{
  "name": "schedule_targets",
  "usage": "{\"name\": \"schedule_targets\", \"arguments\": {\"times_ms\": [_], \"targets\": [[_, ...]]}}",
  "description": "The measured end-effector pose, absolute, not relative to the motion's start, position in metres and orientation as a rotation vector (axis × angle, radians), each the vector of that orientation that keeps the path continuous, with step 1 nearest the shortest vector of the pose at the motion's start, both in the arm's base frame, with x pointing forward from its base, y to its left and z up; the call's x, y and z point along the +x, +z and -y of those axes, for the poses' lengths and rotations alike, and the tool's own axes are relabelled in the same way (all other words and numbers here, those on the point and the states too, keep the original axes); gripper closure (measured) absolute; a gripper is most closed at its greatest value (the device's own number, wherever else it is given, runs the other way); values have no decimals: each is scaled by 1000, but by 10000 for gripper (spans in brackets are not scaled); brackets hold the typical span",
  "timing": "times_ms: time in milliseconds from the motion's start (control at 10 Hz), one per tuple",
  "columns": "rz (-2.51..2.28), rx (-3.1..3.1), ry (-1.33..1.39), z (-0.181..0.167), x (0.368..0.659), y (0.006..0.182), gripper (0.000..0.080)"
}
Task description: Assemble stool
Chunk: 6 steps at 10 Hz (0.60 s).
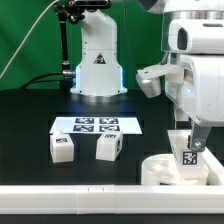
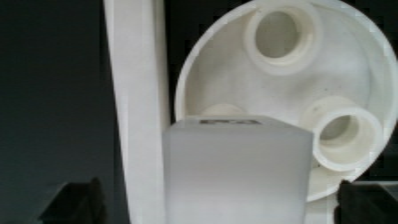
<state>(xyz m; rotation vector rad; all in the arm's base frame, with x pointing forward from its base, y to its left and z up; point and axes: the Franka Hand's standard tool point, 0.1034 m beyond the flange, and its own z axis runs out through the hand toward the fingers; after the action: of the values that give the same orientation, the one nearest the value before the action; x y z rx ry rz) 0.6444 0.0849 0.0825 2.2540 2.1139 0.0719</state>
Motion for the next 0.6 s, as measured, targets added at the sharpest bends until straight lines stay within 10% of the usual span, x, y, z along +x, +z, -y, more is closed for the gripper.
{"name": "schedule_targets", "arguments": {"times_ms": [300, 500, 600], "targets": [[-2103, 2270, 70, -88, 644, 80, 179], [-2101, 2272, 68, -87, 645, 81, 456], [-2087, 2285, 70, -87, 645, 81, 456]]}}
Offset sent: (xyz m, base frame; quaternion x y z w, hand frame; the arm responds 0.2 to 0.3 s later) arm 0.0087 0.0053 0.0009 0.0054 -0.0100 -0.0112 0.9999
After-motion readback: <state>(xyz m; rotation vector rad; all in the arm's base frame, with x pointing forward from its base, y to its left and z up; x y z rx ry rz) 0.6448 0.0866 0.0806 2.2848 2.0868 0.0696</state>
